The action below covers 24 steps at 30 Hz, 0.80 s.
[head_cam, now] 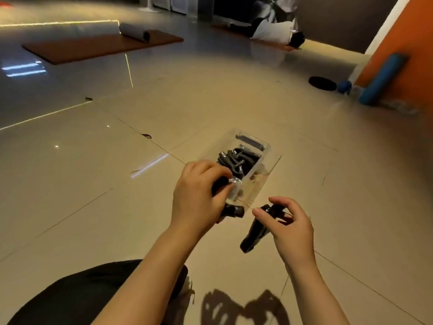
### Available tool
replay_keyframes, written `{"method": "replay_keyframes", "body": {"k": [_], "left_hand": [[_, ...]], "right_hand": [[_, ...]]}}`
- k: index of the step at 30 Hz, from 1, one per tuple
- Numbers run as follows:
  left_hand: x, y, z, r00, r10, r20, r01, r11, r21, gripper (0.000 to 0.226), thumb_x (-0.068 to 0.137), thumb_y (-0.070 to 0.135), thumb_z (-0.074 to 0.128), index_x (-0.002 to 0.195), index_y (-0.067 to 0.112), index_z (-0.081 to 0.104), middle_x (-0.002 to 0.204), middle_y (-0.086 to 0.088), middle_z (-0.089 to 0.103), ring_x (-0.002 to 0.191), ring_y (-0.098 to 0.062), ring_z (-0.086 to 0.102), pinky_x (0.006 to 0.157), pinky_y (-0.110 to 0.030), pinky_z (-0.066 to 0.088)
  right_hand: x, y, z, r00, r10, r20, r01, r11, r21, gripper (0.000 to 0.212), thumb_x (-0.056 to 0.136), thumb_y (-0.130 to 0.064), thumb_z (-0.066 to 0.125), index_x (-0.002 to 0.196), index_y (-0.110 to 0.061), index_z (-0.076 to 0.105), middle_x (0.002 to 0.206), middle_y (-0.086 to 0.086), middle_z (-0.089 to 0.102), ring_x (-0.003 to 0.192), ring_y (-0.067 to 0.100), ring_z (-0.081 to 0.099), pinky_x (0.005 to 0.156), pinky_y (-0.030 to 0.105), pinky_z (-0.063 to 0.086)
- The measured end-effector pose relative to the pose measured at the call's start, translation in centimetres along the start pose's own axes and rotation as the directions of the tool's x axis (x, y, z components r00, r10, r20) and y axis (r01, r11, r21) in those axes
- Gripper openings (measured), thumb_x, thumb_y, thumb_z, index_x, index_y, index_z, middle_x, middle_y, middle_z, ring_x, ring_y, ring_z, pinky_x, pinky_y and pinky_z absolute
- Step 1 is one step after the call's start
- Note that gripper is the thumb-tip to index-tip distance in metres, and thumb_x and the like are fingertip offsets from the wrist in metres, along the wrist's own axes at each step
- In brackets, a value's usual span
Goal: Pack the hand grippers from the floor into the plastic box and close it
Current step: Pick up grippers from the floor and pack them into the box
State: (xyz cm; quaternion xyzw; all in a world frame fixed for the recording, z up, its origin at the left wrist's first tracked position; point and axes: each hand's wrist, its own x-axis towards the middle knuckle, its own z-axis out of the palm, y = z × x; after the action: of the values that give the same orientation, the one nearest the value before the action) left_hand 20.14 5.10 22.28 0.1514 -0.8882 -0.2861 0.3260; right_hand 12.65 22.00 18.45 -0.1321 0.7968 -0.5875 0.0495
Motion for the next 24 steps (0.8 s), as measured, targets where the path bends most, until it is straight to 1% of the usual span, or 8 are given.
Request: {"method": "replay_keyframes", "body": {"k": [3,5,7,9,13,16,19,24], "left_hand": [[1.9,-1.0,0.2,0.996,-0.067,-0.060,0.064,0.996,-0.060,0.011,0.078,0.026,0.072,0.088,0.024,0.068,0.089,0.014,0.057,0.090,-0.013,0.052,0.079,-0.015,0.033],[2.7,-1.9,0.2,0.996,-0.035,-0.082,0.037,0.999,0.013,0.013,0.075,0.022,0.074,0.086,0.021,0.069,0.087,0.012,0.057,0.089,-0.013,0.049,0.078,-0.010,0.029],[3.8,-2.8,0.6,0.996,-0.007,-0.091,0.016,0.995,0.097,0.017,0.070,0.014,0.078,0.084,0.017,0.070,0.085,0.006,0.061,0.088,-0.015,0.049,0.074,-0.012,0.027],[5.0,-3.6,1.3,0.991,-0.048,-0.127,0.066,0.988,0.141,0.019,0.067,0.010,0.081,0.081,0.017,0.070,0.083,0.004,0.062,0.085,-0.019,0.051,0.075,-0.016,0.029],[7.3,-3.0,3.4,0.972,-0.138,-0.191,0.165,0.978,0.131,0.018,0.068,0.014,0.081,0.081,0.019,0.070,0.083,0.006,0.062,0.085,-0.020,0.053,0.075,-0.014,0.027],[8.8,-1.5,5.3,0.977,-0.072,-0.199,0.108,0.978,0.176,0.012,0.072,0.019,0.076,0.083,0.020,0.070,0.085,0.007,0.062,0.087,-0.017,0.052,0.076,-0.014,0.028],[10.6,0.3,7.2,0.974,-0.029,-0.226,0.080,0.972,0.221,0.010,0.072,0.022,0.068,0.082,0.020,0.070,0.084,0.006,0.063,0.086,-0.018,0.054,0.072,-0.025,0.040],[13.9,2.5,10.9,0.932,-0.131,-0.337,0.218,0.947,0.234,0.013,0.070,0.019,0.075,0.081,0.022,0.069,0.083,0.008,0.063,0.085,-0.019,0.056,0.070,-0.024,0.036]], "right_hand": [[2.5,0.3,0.3,1.000,0.011,-0.007,-0.011,0.999,-0.049,0.031,0.067,-0.031,0.082,0.091,-0.032,0.063,0.106,-0.010,0.059,0.096,0.002,0.053,0.078,0.028,0.044],[4.6,0.3,0.8,1.000,0.014,0.013,-0.013,0.998,-0.064,0.031,0.067,-0.030,0.082,0.092,-0.032,0.063,0.106,-0.009,0.059,0.096,0.002,0.052,0.080,0.030,0.044],[6.8,0.6,1.4,0.999,0.011,0.034,-0.009,0.997,-0.072,0.031,0.068,-0.031,0.081,0.093,-0.032,0.063,0.106,-0.010,0.059,0.098,0.004,0.053,0.083,0.033,0.046],[9.0,0.8,2.2,0.998,-0.010,0.058,0.013,0.998,-0.059,0.031,0.068,-0.031,0.082,0.094,-0.033,0.064,0.105,-0.010,0.060,0.098,0.006,0.055,0.086,0.037,0.049],[12.7,0.9,3.4,0.990,-0.048,0.129,0.051,0.998,-0.021,0.033,0.067,-0.029,0.083,0.094,-0.033,0.064,0.106,-0.011,0.060,0.098,0.005,0.056,0.089,0.037,0.050],[15.4,1.4,3.4,0.974,-0.073,0.217,0.076,0.997,-0.006,0.033,0.067,-0.029,0.083,0.093,-0.035,0.064,0.105,-0.012,0.060,0.096,0.003,0.057,0.085,0.033,0.050],[18.2,1.8,2.4,0.950,-0.095,0.297,0.099,0.995,0.001,0.032,0.068,-0.029,0.083,0.093,-0.035,0.064,0.103,-0.015,0.060,0.094,-0.001,0.055,0.083,0.029,0.049],[23.9,2.4,-0.5,0.905,-0.128,0.406,0.149,0.989,-0.020,0.033,0.068,-0.031,0.082,0.094,-0.036,0.063,0.107,-0.021,0.058,0.100,-0.008,0.050,0.091,0.033,0.047]]}}
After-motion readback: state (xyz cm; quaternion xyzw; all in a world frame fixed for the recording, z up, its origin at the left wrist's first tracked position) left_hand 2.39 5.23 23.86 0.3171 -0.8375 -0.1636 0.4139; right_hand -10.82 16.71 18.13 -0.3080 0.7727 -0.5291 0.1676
